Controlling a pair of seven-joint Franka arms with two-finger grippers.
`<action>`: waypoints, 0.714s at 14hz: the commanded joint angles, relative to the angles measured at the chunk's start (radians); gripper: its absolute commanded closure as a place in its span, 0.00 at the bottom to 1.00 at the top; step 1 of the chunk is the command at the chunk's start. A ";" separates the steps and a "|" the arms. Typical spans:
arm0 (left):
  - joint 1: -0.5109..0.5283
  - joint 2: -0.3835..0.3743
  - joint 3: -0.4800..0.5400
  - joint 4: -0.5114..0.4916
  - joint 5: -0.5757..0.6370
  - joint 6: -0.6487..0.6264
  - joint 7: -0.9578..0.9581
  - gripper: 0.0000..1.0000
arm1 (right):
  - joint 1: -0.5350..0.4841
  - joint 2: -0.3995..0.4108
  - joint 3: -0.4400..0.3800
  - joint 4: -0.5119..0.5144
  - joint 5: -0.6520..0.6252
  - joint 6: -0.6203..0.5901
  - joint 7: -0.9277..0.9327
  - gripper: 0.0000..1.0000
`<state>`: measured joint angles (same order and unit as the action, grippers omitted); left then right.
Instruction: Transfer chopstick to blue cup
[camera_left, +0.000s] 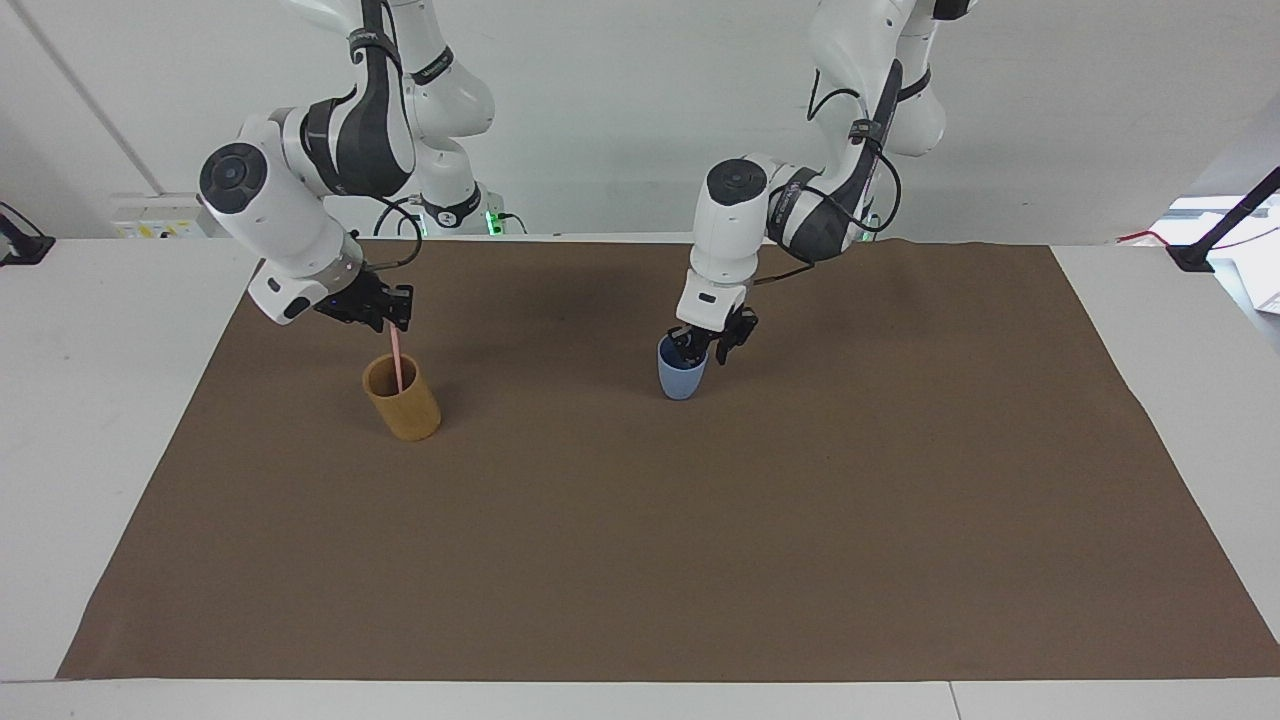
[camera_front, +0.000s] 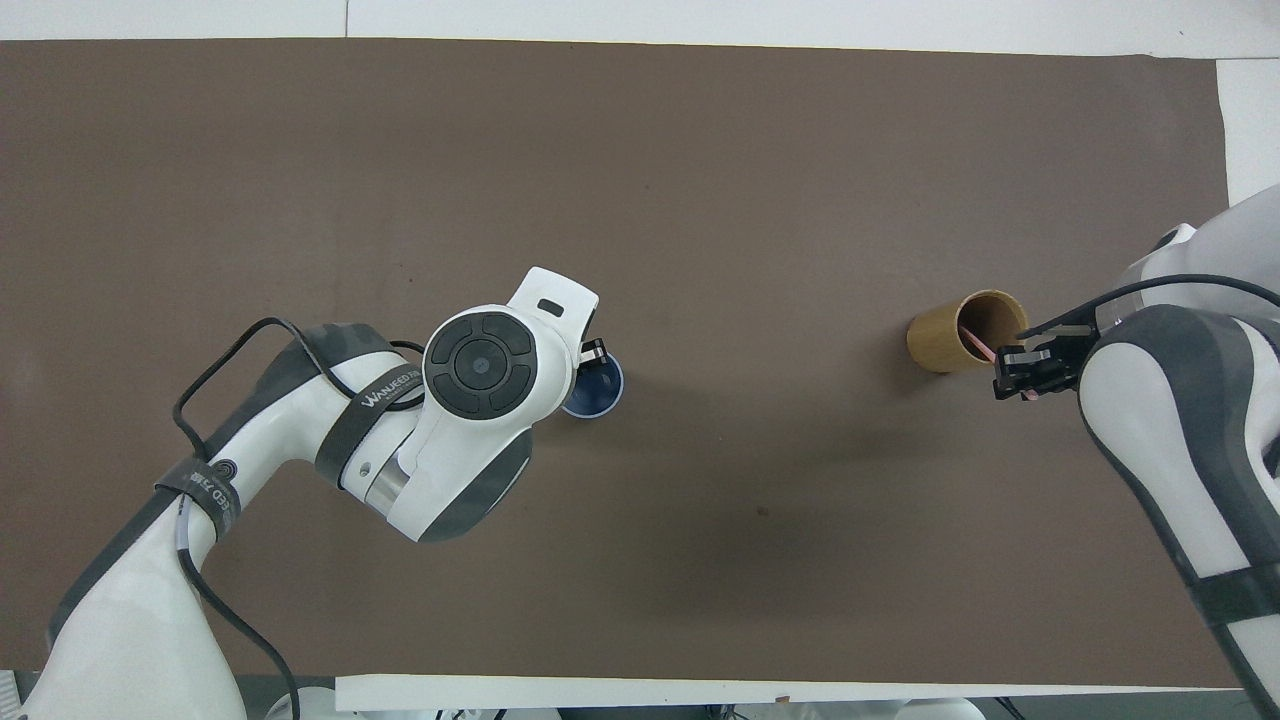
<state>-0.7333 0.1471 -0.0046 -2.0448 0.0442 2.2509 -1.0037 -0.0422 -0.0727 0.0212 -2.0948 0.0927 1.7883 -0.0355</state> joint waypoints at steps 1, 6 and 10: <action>0.012 -0.032 0.002 0.037 0.017 -0.080 -0.001 0.00 | -0.002 -0.019 0.002 -0.016 0.009 0.017 0.005 0.91; 0.196 -0.064 0.008 0.310 0.019 -0.456 0.104 0.02 | -0.004 0.013 0.002 0.102 -0.007 -0.114 0.005 1.00; 0.443 -0.162 0.009 0.356 0.019 -0.546 0.513 0.02 | -0.002 0.057 0.005 0.437 -0.048 -0.432 0.003 1.00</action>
<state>-0.3882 0.0137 0.0132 -1.7068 0.0587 1.7669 -0.6720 -0.0425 -0.0674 0.0211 -1.8390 0.0667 1.4905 -0.0355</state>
